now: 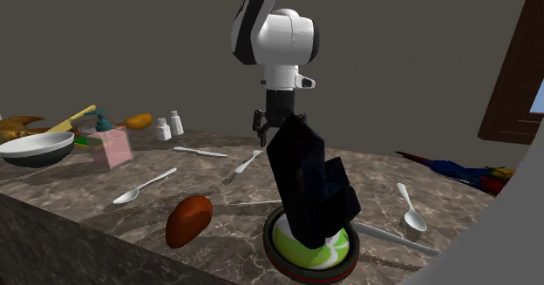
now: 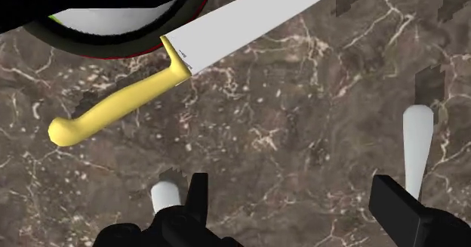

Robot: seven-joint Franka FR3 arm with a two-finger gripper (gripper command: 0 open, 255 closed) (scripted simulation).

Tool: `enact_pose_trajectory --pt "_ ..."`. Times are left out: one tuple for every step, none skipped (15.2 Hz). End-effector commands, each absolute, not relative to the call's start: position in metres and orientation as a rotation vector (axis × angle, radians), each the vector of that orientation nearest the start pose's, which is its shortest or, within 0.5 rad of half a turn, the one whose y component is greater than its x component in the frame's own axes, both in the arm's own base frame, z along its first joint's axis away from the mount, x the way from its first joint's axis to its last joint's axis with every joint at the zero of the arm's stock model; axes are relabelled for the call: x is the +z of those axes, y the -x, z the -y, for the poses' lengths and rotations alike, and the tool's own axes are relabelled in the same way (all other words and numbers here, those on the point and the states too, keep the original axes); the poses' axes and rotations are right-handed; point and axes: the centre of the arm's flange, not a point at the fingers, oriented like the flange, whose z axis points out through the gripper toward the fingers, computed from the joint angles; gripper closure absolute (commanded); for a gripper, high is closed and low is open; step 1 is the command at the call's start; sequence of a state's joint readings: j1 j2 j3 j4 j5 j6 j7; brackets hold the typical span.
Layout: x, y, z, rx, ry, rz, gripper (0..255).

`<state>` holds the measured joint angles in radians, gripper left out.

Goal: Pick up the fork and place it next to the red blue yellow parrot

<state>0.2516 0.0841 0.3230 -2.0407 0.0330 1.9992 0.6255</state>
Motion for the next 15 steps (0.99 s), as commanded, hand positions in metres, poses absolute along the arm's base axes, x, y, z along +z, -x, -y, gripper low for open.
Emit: enact_pose_trajectory --pt "0.385 -0.477 -0.325 0.207 3.152 -0.097 0" --pt "0.380 -0.482 -0.336 0.206 3.150 -0.093 0" --pt "0.376 -0.487 -0.347 0.205 3.149 -0.090 0" --pt "0.372 -0.492 -0.358 0.204 3.147 -0.086 0" --pt "0.367 -0.497 -0.370 0.204 3.146 -0.082 0" --pt "0.363 -0.501 -0.381 0.203 3.145 -0.078 0" --pt "0.359 -0.506 -0.392 0.202 3.143 -0.074 0" --pt "0.354 -0.511 -0.403 0.201 3.142 -0.070 0" --pt "0.350 -0.516 -0.415 0.200 3.140 -0.066 0" --pt "0.349 -0.517 -0.417 0.200 3.140 -0.065 0" --pt "0.344 -0.516 -0.417 0.200 3.140 -0.065 0" --pt "0.339 -0.516 -0.417 0.200 3.140 -0.065 0" --pt "0.333 -0.515 -0.417 0.200 3.140 -0.065 0" --pt "0.328 -0.514 -0.417 0.200 3.140 -0.065 0" --pt "0.323 -0.514 -0.417 0.200 3.140 -0.065 0"
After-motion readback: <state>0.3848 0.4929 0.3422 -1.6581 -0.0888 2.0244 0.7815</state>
